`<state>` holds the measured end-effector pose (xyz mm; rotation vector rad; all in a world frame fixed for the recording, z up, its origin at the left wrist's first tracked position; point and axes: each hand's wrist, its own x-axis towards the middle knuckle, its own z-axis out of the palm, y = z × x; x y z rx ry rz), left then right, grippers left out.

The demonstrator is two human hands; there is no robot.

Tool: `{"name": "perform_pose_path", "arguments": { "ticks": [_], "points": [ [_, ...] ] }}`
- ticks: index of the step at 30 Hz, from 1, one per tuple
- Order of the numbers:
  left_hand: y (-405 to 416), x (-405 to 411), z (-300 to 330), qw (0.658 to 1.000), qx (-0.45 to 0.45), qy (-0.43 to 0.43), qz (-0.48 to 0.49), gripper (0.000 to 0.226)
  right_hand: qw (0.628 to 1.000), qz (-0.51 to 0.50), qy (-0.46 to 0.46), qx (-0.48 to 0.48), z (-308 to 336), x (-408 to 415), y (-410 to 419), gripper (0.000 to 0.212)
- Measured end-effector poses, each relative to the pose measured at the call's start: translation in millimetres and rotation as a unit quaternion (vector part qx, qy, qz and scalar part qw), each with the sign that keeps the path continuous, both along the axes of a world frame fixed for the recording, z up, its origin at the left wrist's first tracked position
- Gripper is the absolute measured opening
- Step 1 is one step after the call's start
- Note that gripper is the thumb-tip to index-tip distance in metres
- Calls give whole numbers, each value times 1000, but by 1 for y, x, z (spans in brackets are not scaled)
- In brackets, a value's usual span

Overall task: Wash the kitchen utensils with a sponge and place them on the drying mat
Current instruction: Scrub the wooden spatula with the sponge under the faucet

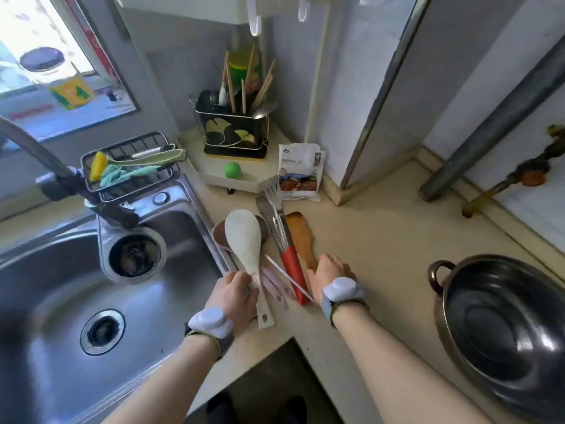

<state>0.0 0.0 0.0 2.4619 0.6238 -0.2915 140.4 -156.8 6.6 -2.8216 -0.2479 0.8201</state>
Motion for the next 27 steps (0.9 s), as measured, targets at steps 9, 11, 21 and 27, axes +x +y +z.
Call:
{"name": "perform_pose_path", "arguments": {
  "ticks": [9,11,21,27],
  "points": [
    [-2,6,-6,999,44,6,-19,32,998,-44,19,-45,-21,2,-4,36],
    [-2,5,-8,998,54,2,-26,32,999,-35,7,-37,-24,3,-13,25],
    [6,3,-2,996,-32,-70,36,32,977,-68,15,202,27,-9,-44,29],
    [45,4,64,695,-592,-199,357,52,949,29,90,301,92,-60,6,4]
  ]
}}
